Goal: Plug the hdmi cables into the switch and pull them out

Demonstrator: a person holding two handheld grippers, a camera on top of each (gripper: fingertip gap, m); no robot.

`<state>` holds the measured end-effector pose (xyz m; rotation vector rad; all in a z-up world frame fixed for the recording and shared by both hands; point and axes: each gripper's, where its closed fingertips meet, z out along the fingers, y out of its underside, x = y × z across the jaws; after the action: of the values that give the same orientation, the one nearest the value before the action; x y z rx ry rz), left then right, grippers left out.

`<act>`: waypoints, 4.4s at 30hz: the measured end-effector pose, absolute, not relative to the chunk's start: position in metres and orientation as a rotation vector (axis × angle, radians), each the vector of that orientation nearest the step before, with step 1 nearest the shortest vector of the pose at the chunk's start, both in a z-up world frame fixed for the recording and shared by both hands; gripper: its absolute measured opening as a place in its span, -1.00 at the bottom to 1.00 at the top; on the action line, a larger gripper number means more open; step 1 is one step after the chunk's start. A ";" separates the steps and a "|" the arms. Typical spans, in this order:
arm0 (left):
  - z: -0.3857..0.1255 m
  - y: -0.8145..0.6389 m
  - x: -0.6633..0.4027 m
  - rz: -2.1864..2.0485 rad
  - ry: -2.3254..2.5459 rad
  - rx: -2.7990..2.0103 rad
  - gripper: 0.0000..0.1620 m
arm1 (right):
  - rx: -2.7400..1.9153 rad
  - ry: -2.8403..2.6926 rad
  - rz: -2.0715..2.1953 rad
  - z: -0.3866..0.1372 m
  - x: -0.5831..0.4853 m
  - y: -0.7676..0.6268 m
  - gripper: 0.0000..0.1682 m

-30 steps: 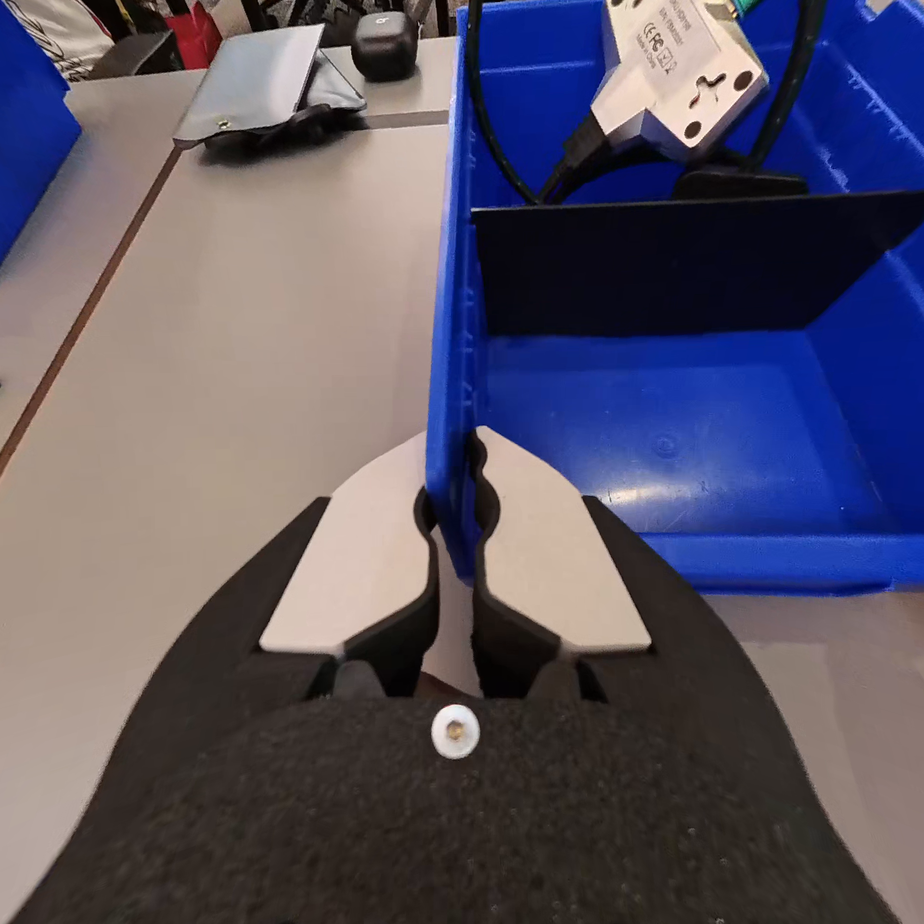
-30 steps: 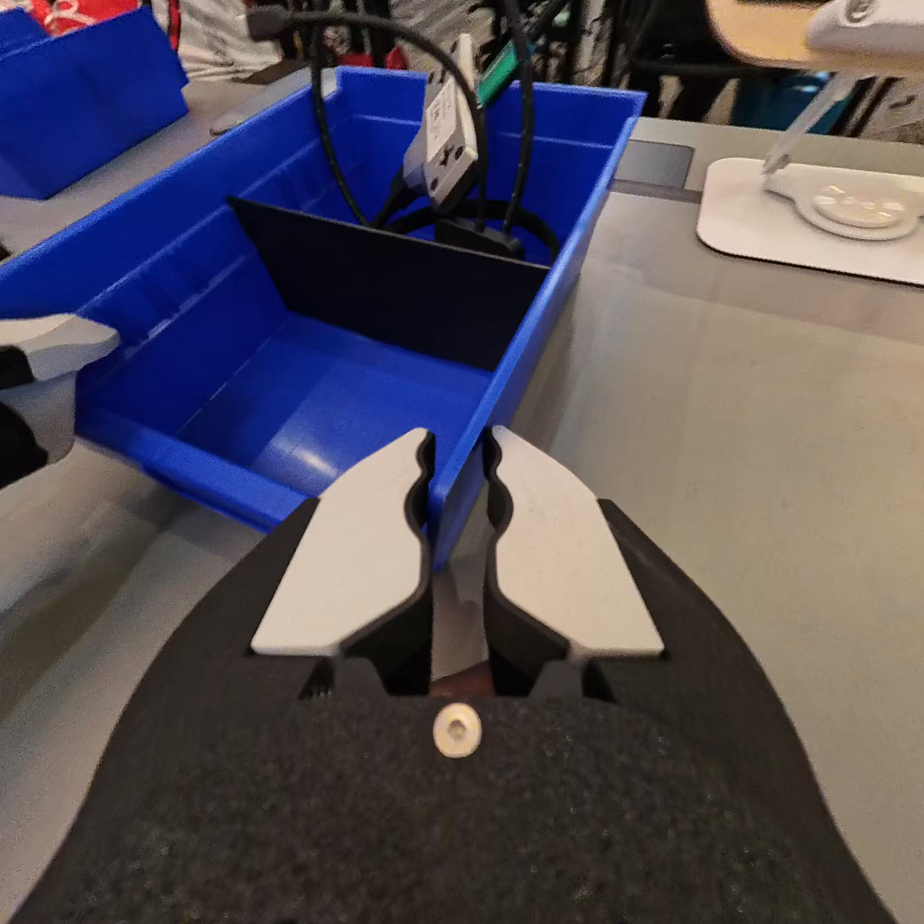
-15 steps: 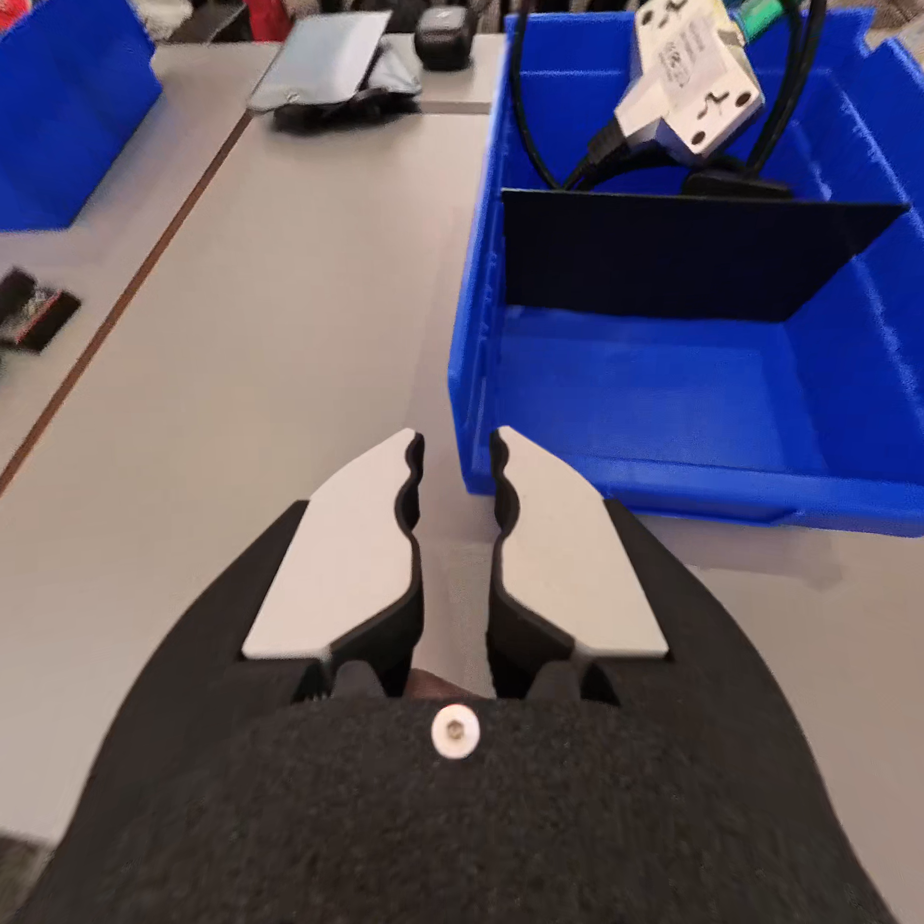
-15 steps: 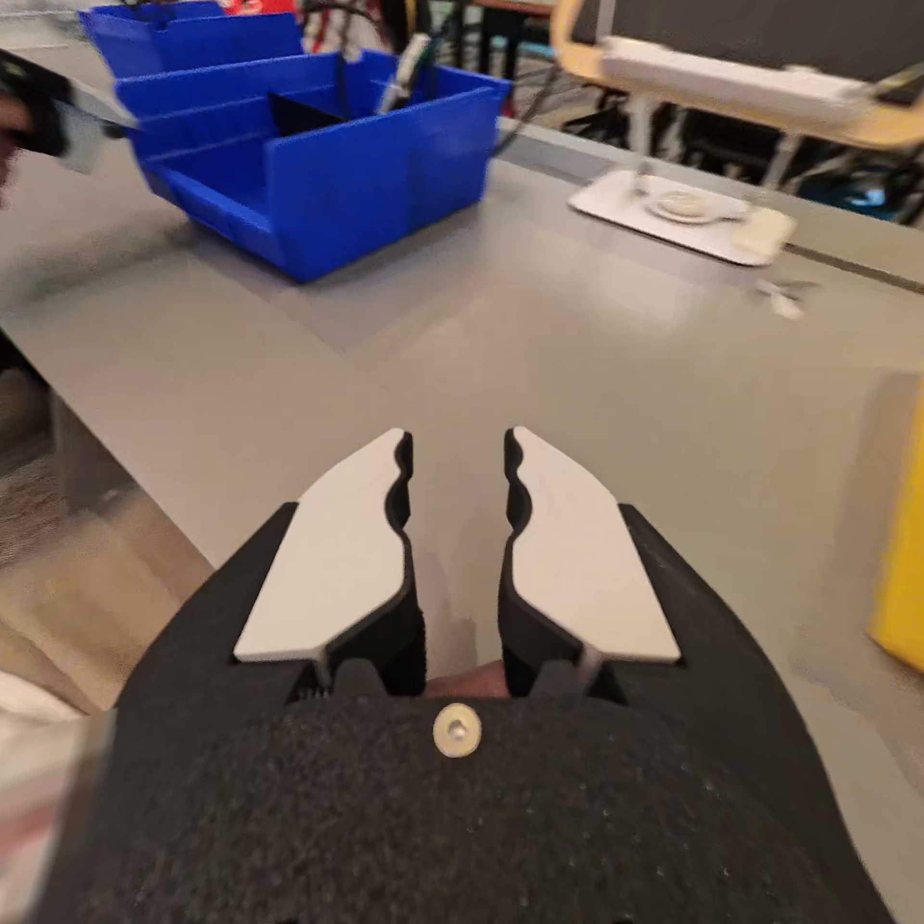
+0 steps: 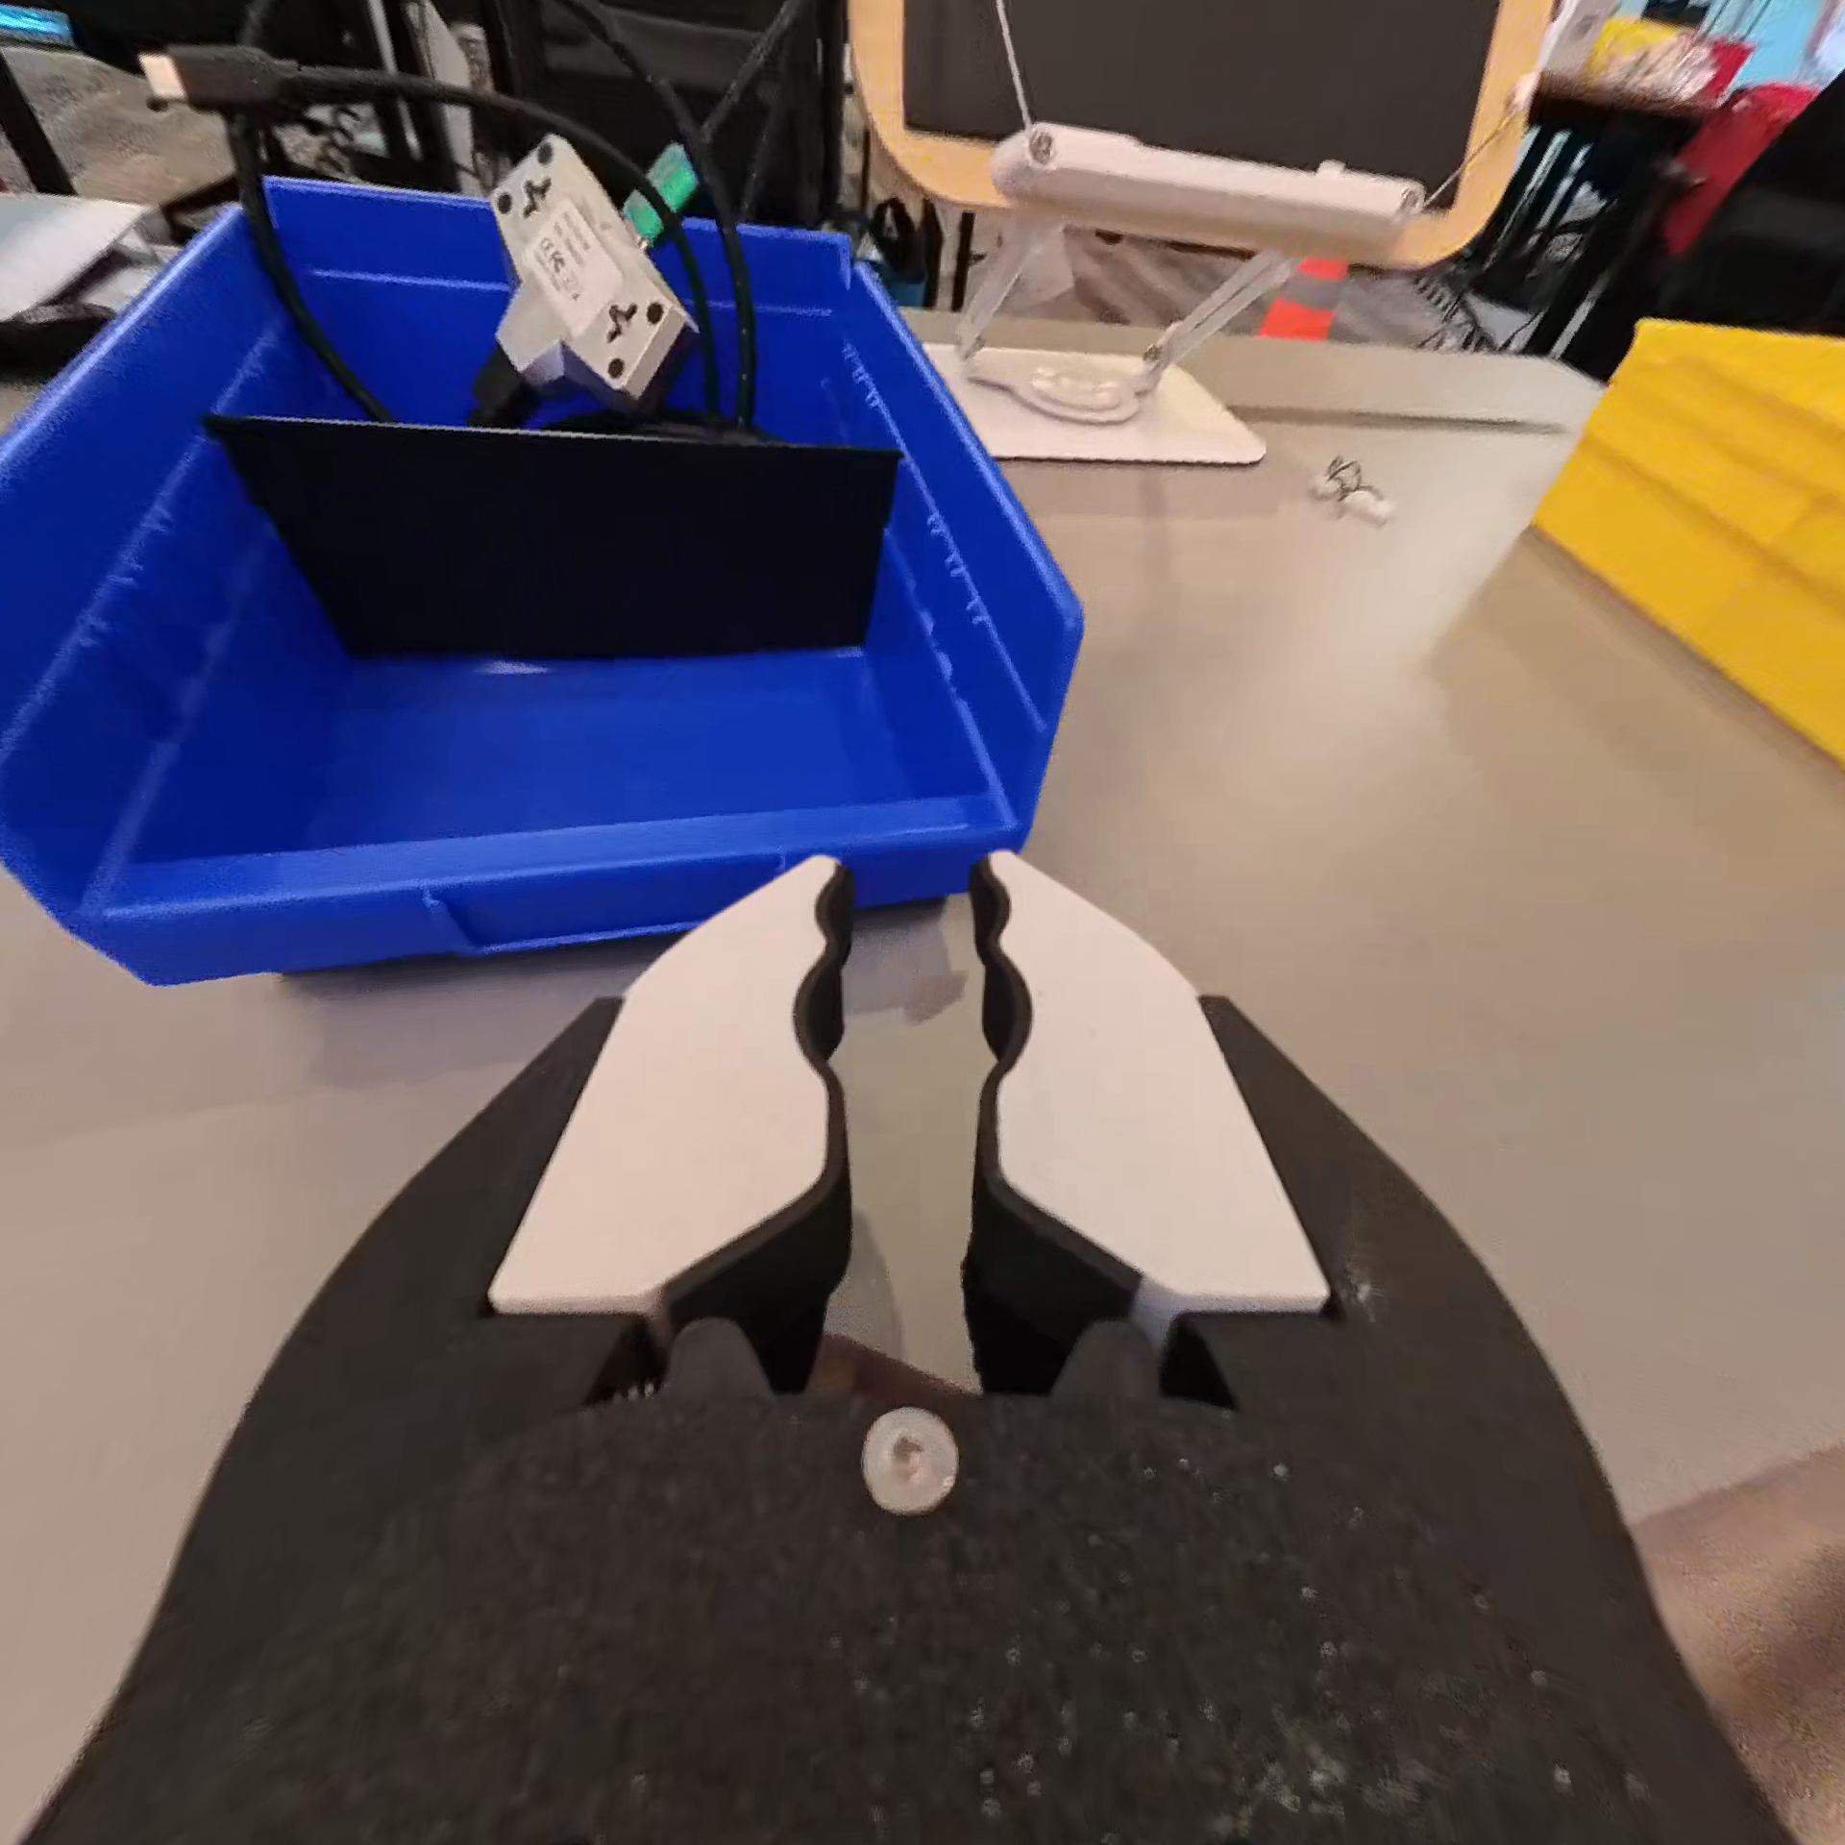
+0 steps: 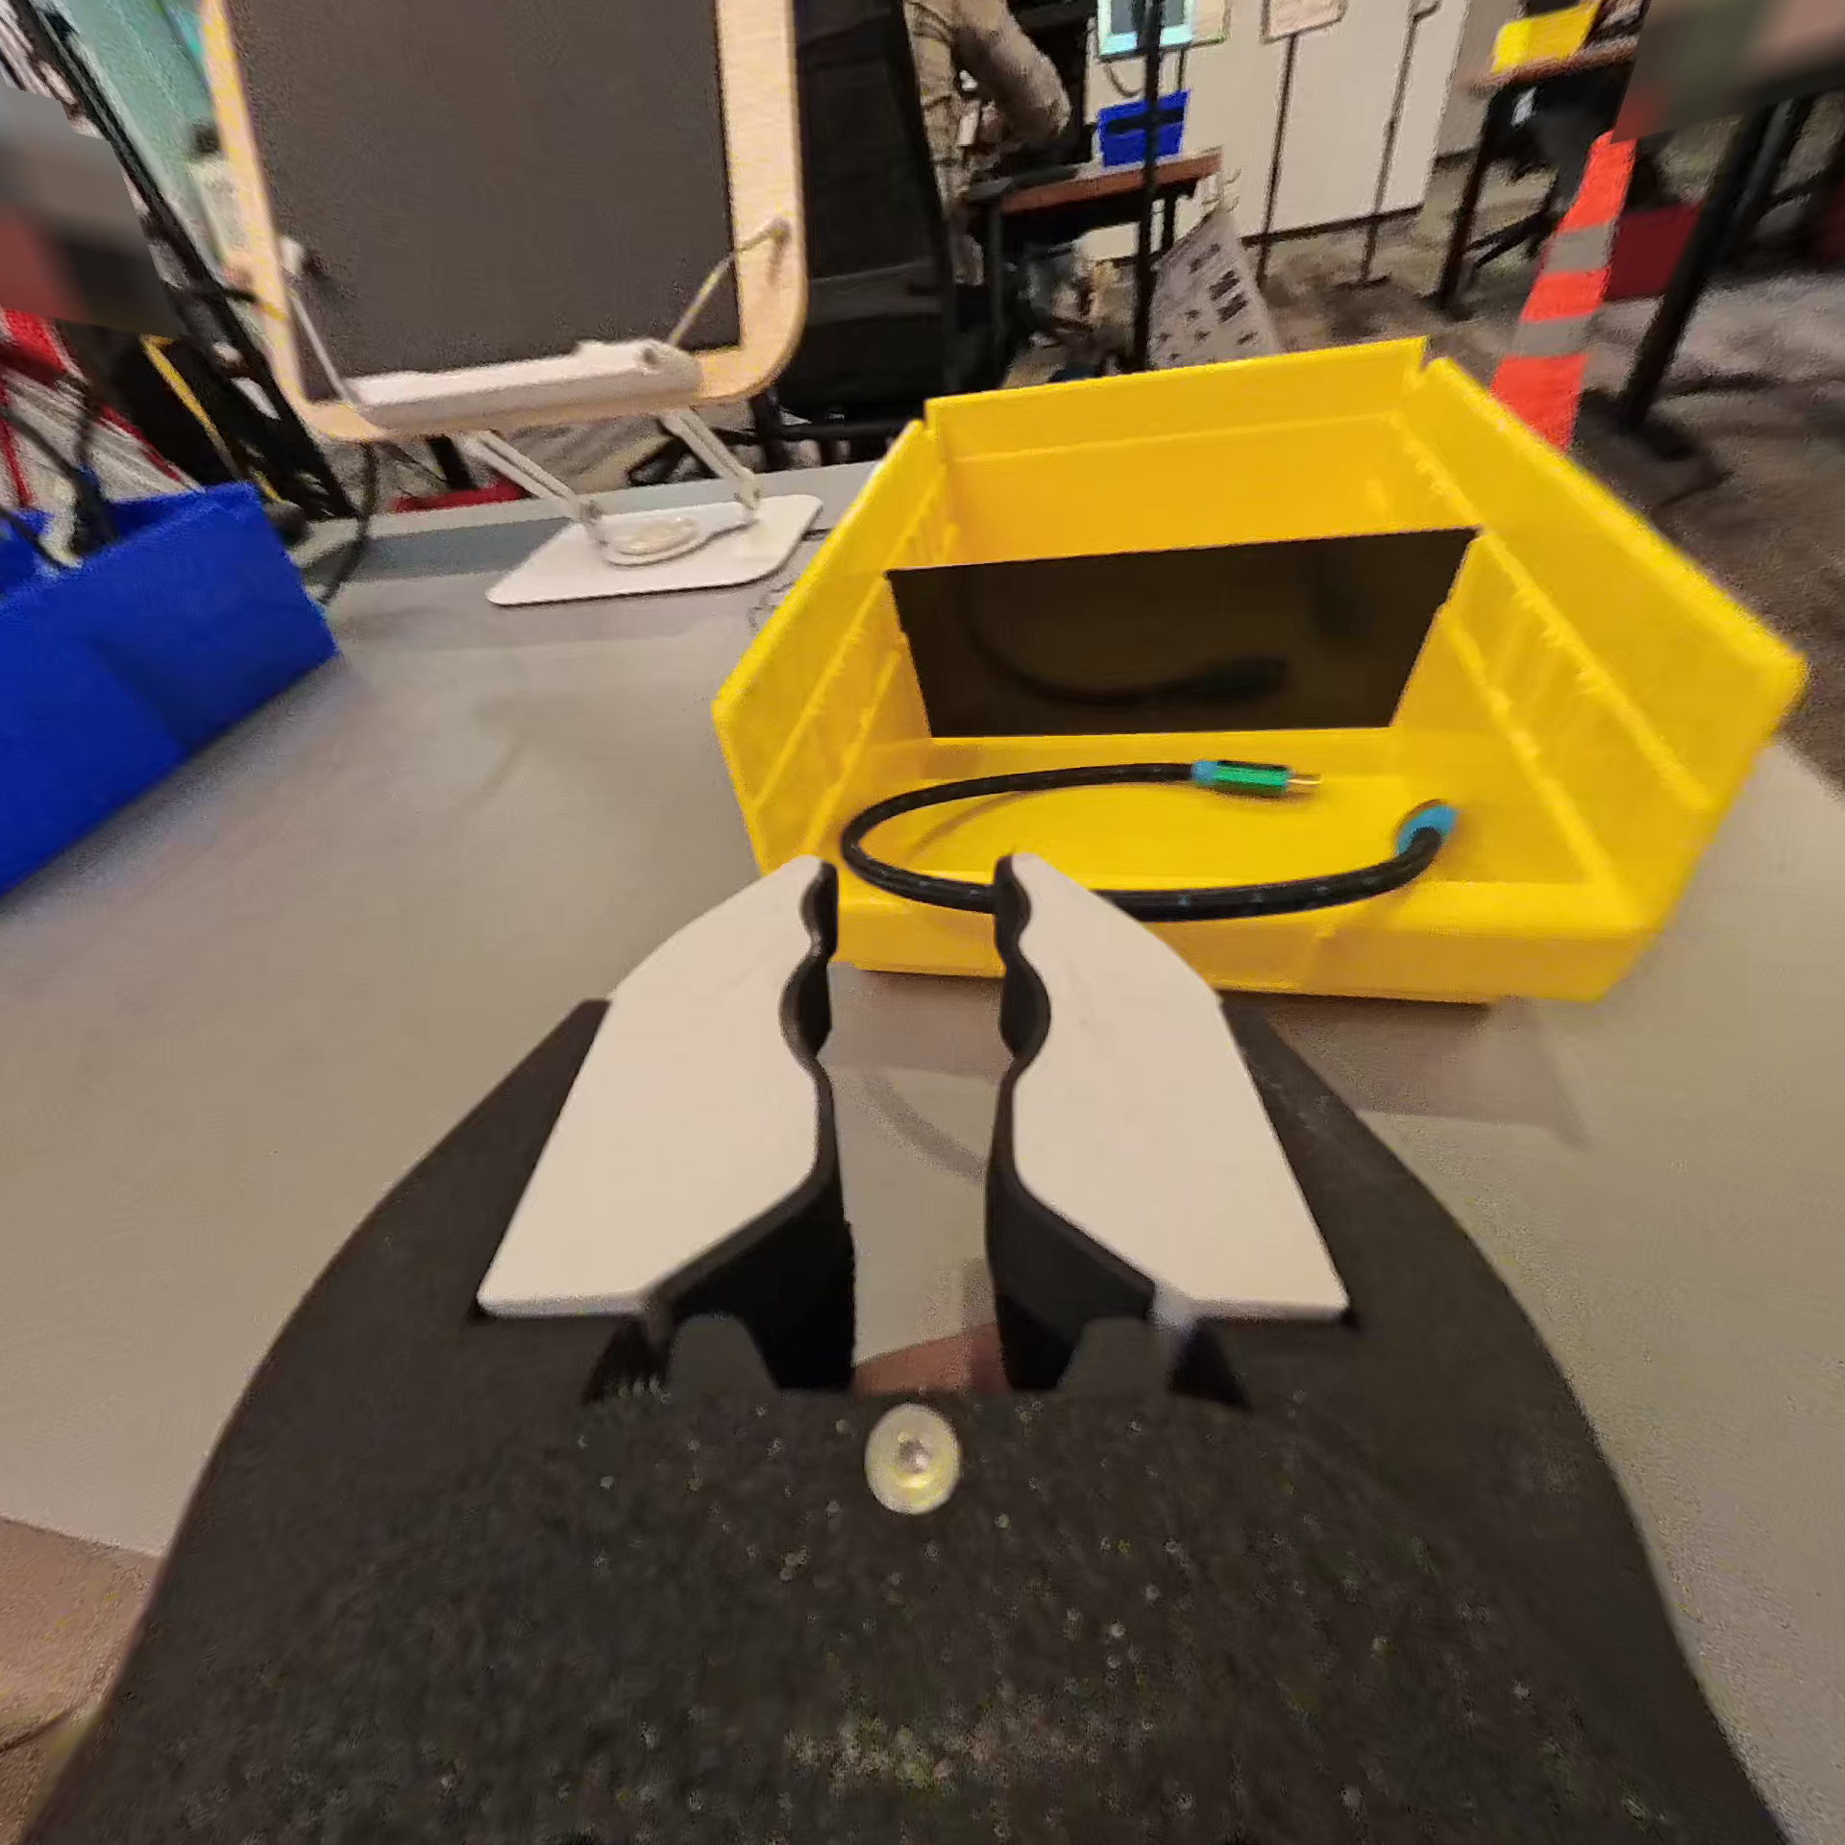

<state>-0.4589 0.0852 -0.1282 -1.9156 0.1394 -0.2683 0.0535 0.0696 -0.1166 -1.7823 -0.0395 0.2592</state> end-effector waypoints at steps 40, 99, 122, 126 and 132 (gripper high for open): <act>-0.126 0.071 -0.417 -0.426 0.378 -1.984 -0.57 | -1.827 -0.355 0.392 -0.125 -0.037 0.041 -0.70; 0.041 0.204 -0.333 -0.301 0.695 -1.716 -0.95 | -1.827 -0.539 0.709 -0.125 -0.124 0.070 -0.61; -0.036 0.138 -0.217 -0.691 0.798 -1.798 -0.63 | -1.915 -0.616 0.727 -0.133 -0.214 0.160 -0.85; -0.048 0.130 -0.241 -0.890 0.590 -1.767 -0.68 | -1.852 -0.482 1.057 -0.122 -0.203 0.159 -0.85; -0.062 0.132 -0.249 -1.282 0.330 -1.723 -0.62 | -1.454 -0.424 1.524 -0.064 -0.205 0.136 -0.85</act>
<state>-0.2491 0.1321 -0.0624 -1.7226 0.3305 -1.2824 -0.2049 0.1357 -0.0637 -1.4542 -0.4240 1.5241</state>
